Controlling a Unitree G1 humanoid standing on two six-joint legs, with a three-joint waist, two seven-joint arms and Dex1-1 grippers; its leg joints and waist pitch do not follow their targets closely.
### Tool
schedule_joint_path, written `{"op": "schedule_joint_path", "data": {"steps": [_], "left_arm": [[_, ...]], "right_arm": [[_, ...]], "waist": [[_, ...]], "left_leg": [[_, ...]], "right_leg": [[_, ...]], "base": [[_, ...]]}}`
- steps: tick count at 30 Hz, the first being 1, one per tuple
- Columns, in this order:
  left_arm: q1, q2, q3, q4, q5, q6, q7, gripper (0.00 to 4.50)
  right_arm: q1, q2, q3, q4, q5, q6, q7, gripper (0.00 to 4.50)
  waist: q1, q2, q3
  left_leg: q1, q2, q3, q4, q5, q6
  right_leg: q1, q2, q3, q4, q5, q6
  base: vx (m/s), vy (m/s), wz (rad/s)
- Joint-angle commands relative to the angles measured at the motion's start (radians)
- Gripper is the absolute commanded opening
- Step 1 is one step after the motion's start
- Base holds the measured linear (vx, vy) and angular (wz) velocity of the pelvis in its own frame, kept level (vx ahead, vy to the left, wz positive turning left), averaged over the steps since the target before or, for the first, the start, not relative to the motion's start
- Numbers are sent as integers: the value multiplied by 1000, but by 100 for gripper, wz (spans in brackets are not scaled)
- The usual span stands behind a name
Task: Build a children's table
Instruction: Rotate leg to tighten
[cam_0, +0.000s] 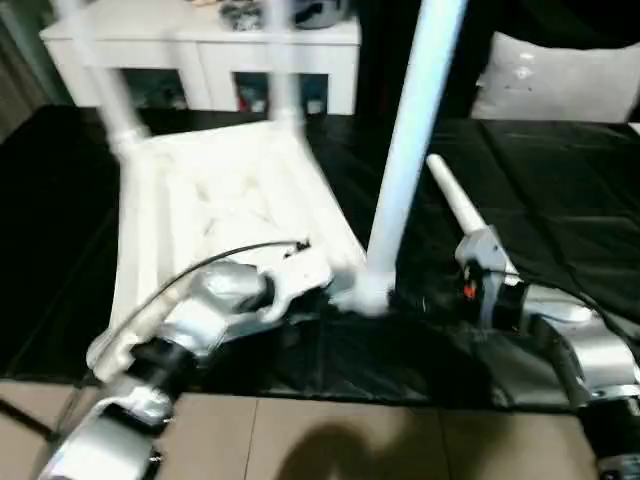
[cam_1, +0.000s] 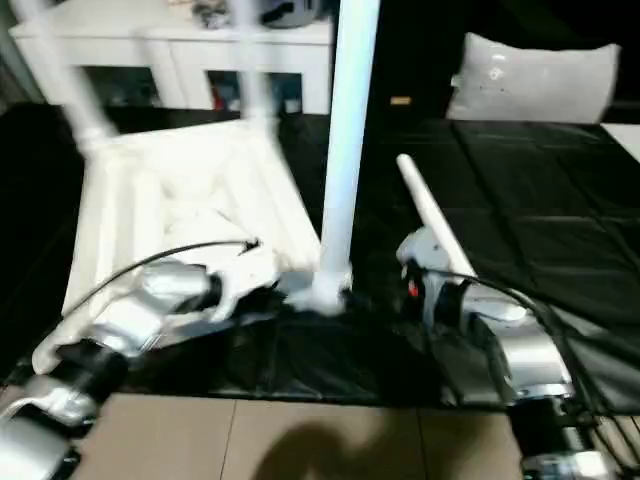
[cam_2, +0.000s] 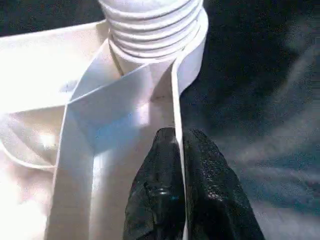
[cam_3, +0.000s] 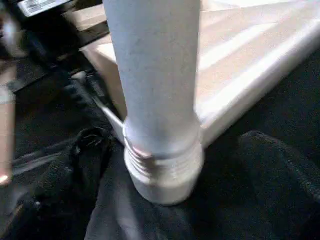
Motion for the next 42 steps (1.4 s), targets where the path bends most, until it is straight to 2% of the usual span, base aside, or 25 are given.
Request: {"op": "schedule_joint_path", "data": {"steps": [1,2,3,6,9,13,19,22,29,35,38,39,40,41,42], "left_arm": [[28,12,-87,4,16,-9,-81,0],[30,17,-90,-9,7,-9,-105,0],[32,19,-91,-13,3,-9,-114,0],[36,25,-94,-32,-8,-5,-145,0],[34,26,-94,-32,-6,-12,-153,0],[32,24,-90,-26,-2,-16,-157,0],[35,29,-90,-28,0,-15,-160,0],[35,30,-88,-25,3,-17,-157,0],[33,23,-84,-16,9,-19,-137,0],[41,-5,-57,-16,5,21,-70,0],[33,-67,3,-15,-9,97,61,0],[27,-93,24,-9,-8,117,122,0],[16,-128,52,-2,-10,165,192,0],[13,-139,61,0,-11,181,212,0],[2,-171,82,1,-18,232,258,0]], "right_arm": [[-21,-3,13,-8,19,3,34,410],[-25,3,16,-5,27,11,46,410],[-26,4,18,-4,29,14,51,384],[-31,12,31,0,36,22,70,366],[-31,17,47,1,40,33,93,329],[-29,21,58,4,35,34,101,302],[-31,24,66,15,31,31,103,248],[-25,25,68,6,34,37,104,224],[4,25,71,-24,40,42,100,210],[65,65,61,-104,62,97,26,206],[69,139,42,-121,29,151,-140,206],[62,170,31,-117,18,172,-204,206],[51,202,24,-110,1,188,-268,206],[47,211,22,-107,-4,192,-287,206],[31,241,16,-96,-22,206,-346,206]], "waist": [[-2,-17,-52],[2,-16,-54],[5,-16,-54],[9,-16,-54],[11,-17,-55],[11,-17,-56],[12,-15,-57],[12,-16,-55],[12,-16,-56],[14,-12,-54],[9,-9,-47],[6,-8,-45],[1,-8,-42],[-4,-10,-40],[-11,-11,-40]], "left_leg": [[-15,57,-5,-71,-109,104],[-13,59,-5,-72,-108,98],[-13,60,-5,-72,-105,94],[-13,58,-4,-72,-99,90],[-14,57,-3,-71,-96,88],[-15,57,-4,-71,-92,81],[-15,56,-4,-69,-84,81],[-14,56,-3,-71,-94,78],[-14,56,-5,-71,-100,73],[-12,58,-5,-74,-109,66],[-10,53,-5,-79,-158,43],[-8,49,-6,-79,-185,30],[1,43,-4,-75,-213,16],[-2,40,-5,-75,-221,8],[-5,35,-9,-74,-234,6]], "right_leg": [[62,-66,70,-68,-306,-156],[62,-67,71,-65,-301,-159],[62,-67,72,-62,-283,-165],[63,-67,73,-60,-270,-172],[64,-68,73,-60,-272,-169],[66,-67,72,-60,-282,-156],[67,-67,72,-58,-259,-165],[66,-67,72,-61,-281,-157],[67,-66,72,-62,-290,-147],[66,-66,73,-65,-294,-144],[65,-65,68,-81,-390,-111],[63,-66,64,-90,-460,-85],[54,-63,57,-103,-530,-57],[56,-62,54,-105,-555,-44],[59,-63,45,-115,-603,-11]], "base": [[0,0,0],[0,0,0],[0,0,0],[0,0,0],[0,0,0],[0,0,0],[0,0,0],[0,0,0],[0,0,0],[0,0,0],[0,0,0],[0,0,0],[0,0,0],[0,0,0],[0,0,0]]}}
